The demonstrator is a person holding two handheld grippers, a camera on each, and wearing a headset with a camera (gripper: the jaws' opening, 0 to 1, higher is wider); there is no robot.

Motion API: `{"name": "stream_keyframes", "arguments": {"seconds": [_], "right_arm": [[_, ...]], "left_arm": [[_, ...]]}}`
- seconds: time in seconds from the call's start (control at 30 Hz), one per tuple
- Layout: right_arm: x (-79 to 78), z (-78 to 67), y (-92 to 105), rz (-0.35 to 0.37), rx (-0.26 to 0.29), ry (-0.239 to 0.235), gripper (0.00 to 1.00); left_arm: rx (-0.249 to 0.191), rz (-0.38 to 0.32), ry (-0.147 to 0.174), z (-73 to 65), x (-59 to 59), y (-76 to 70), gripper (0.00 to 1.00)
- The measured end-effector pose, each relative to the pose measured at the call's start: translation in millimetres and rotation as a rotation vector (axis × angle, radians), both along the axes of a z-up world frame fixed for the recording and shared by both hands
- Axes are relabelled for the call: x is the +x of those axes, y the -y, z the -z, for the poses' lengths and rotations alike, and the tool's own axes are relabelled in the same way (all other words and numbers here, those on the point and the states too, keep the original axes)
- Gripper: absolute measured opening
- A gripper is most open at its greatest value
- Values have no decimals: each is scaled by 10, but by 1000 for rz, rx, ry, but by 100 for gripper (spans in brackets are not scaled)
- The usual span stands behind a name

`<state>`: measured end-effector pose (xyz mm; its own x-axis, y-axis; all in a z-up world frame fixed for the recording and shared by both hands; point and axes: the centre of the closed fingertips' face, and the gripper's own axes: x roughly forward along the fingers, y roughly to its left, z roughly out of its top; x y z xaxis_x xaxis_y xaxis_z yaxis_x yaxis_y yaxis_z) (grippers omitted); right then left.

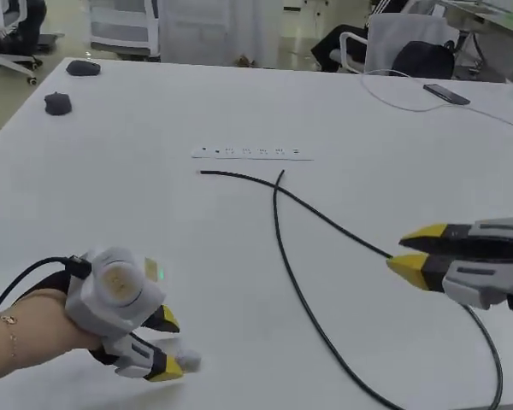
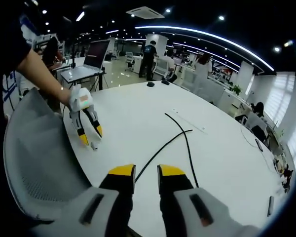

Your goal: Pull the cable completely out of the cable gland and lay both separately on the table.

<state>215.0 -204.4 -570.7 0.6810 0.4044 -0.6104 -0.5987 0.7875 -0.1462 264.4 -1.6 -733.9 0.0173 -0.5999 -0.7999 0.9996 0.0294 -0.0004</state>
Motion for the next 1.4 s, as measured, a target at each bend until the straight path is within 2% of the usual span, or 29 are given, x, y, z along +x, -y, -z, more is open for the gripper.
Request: {"name": "stream_keyframes", "arguments": {"seconds": [0.1, 0.13, 0.2, 0.23, 0.27, 0.3, 0.33, 0.4, 0.47, 0.5, 0.53, 0.57, 0.63, 0.67, 0.73, 0.8, 0.87, 0.9, 0.93, 1.0, 1.07, 1.17, 1.23, 1.3, 1.4], "right_arm": [[-76, 32, -108, -9, 4, -22, 18], [-108, 58, -157, -19, 7, -39, 18], [-130, 86, -212, -25, 12, -53, 20], [-172, 117, -257, -33, 12, -75, 20], [-191, 136, -285, -37, 12, -88, 20], [-236, 162, -326, -42, 17, -108, 20], [-260, 179, -362, -52, 21, -119, 20], [-354, 229, -466, -68, 45, -165, 22], [-453, 293, -557, -91, 47, -214, 25], [-475, 309, -572, -92, 40, -223, 25], [-510, 335, -587, -82, 36, -246, 24], [-532, 344, -607, -83, 37, -257, 24], [-571, 326, -668, -79, 68, -265, 26], [-618, 321, -708, -74, 88, -284, 26], [-679, 337, -743, -67, 103, -311, 28], [-720, 344, -770, -47, 120, -318, 29], [-737, 340, -802, -8, 165, -322, 29], [-758, 344, -815, 7, 187, -333, 30], [-776, 353, -823, 37, 217, -348, 31], [-777, 359, -833, 58, 241, -341, 32], [-783, 371, -849, 77, 260, -337, 32], [-798, 396, -895, 93, 284, -341, 33], [-807, 440, -889, 110, 267, -343, 34], [-815, 485, -855, 116, 223, -338, 36], [-837, 549, -838, 132, 230, -354, 36]], "left_arm": [[-26, -28, -21, -264, -97, -117, 41], [-37, -31, -37, -381, -175, -173, 42], [-54, -54, -37, -563, -268, -280, 44], [-67, -75, -49, -638, -315, -321, 45], [-79, -98, -80, -740, -408, -391, 45], [-84, -106, -88, -781, -439, -416, 43], [-107, -132, -93, -893, -494, -477, 41], [-132, -188, -102, -1047, -585, -600, 43], [-167, -257, -103, -1189, -641, -719, 44], [-164, -277, -134, -1238, -713, -780, 45], [-167, -291, -147, -1294, -761, -842, 45], [-196, -331, -119, -1387, -748, -928, 45], [-215, -399, -104, -1467, -758, -1047, 46], [-216, -431, -98, -1497, -791, -1128, 47], [-221, -502, -61, -1534, -785, -1268, 51], [-223, -568, -21, -1551, -774, -1393, 53], [-242, -614, 9, -1564, -769, -1461, 51], [-253, -637, 7, -1561, -772, -1479, 52], [-290, -689, -1, -1563, -747, -1495, 52], [-333, -757, -1, -1539, -690, -1543, 54], [-354, -800, 2, -1520, -653, -1578, 55], [-347, -858, 45, -1455, -575, -1683, 54], [-338, -872, 42, -1387, -576, -1711, 56], [-347, -897, 38, -1355, -573, -1735, 56], [-356, -914, 32, -1314, -581, -1739, 56]]}}
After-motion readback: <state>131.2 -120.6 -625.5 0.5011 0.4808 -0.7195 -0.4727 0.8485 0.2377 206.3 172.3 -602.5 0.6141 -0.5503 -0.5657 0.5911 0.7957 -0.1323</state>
